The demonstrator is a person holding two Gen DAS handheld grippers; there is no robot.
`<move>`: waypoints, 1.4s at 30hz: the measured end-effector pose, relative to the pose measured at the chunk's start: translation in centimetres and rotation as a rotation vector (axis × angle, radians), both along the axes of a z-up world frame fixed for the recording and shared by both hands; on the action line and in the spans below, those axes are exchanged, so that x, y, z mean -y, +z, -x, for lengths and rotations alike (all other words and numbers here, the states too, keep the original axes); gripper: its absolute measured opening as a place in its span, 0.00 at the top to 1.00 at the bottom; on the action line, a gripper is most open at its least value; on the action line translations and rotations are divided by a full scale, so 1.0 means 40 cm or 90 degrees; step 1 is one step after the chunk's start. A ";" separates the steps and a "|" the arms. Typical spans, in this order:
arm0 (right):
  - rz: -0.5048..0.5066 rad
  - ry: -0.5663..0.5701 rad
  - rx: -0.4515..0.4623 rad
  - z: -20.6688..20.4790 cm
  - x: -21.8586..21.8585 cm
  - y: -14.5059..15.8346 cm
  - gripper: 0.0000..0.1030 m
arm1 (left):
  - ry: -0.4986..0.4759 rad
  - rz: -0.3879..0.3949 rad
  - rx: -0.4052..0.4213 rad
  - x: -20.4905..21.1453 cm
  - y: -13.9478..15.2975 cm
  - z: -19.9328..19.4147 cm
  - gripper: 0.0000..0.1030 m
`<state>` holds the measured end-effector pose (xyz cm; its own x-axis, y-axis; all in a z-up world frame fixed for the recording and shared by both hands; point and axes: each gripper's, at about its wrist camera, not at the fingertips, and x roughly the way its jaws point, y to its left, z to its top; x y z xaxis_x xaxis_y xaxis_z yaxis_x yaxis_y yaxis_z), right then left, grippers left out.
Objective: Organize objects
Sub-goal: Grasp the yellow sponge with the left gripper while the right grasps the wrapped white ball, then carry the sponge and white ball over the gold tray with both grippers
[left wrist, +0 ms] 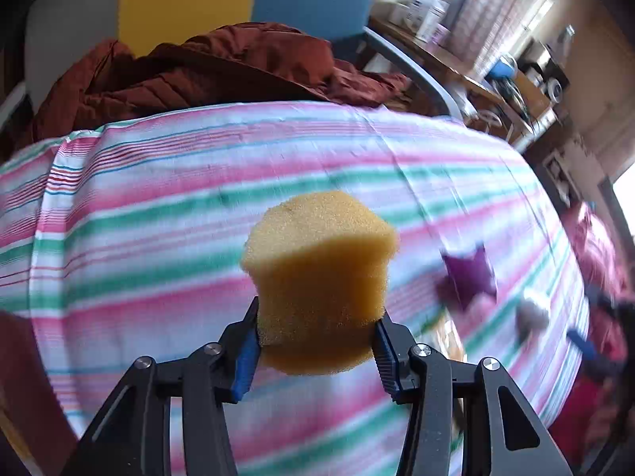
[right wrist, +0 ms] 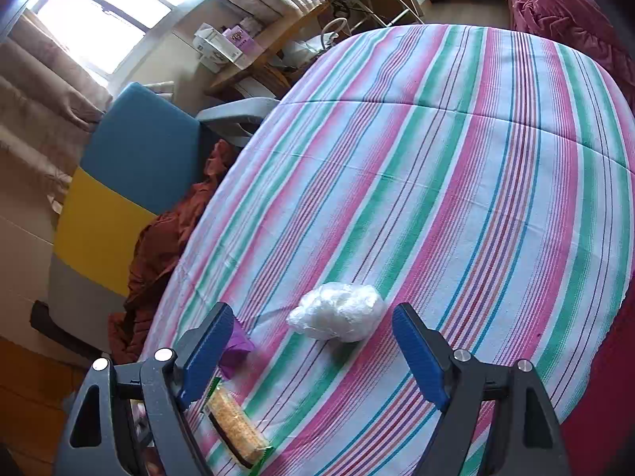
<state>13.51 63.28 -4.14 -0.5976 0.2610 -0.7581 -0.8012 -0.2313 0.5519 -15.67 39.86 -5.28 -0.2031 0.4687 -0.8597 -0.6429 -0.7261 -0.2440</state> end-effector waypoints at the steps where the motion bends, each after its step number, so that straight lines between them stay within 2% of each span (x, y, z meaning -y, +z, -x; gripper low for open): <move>1: -0.002 0.002 0.010 0.005 0.000 -0.001 0.19 | -0.013 0.005 -0.003 0.012 0.002 -0.026 0.51; 9: -0.015 0.025 0.085 0.056 0.011 -0.022 0.19 | -0.099 0.017 0.027 0.107 0.035 -0.232 0.51; 13: -0.025 0.045 0.118 0.079 0.022 -0.028 0.19 | -0.141 0.040 0.052 0.126 0.015 -0.312 0.51; 16: -0.023 0.103 0.160 0.123 0.041 -0.036 0.19 | -0.152 0.066 0.051 0.128 -0.014 -0.334 0.51; 20: -0.110 0.201 0.267 0.200 0.041 -0.015 0.19 | -0.131 0.052 0.061 0.122 -0.023 -0.319 0.47; 22: -0.132 0.244 0.328 0.234 0.032 -0.034 0.19 | -0.114 0.044 0.076 0.112 -0.035 -0.304 0.45; 24: -0.154 0.262 0.362 0.254 0.019 -0.061 0.20 | -0.098 0.031 0.068 0.106 -0.038 -0.298 0.44; 26: -0.153 0.263 0.357 0.251 0.003 -0.086 0.38 | -0.088 0.022 0.043 0.100 -0.037 -0.293 0.43; 27: -0.135 0.273 0.355 0.249 -0.001 -0.100 0.58 | -0.087 0.018 0.030 0.096 -0.037 -0.295 0.42; 29: -0.129 0.282 0.356 0.253 0.001 -0.109 0.58 | -0.089 0.018 -0.009 0.093 -0.042 -0.308 0.42; 32: -0.130 0.281 0.325 0.245 0.003 -0.096 0.60 | -0.095 0.015 -0.058 0.094 -0.047 -0.327 0.41; 37: -0.154 0.279 0.322 0.249 0.006 -0.082 0.60 | -0.086 -0.015 -0.089 0.097 -0.064 -0.342 0.35; 42: -0.172 0.280 0.302 0.249 0.015 -0.059 0.60 | -0.091 -0.003 -0.133 0.079 -0.078 -0.364 0.32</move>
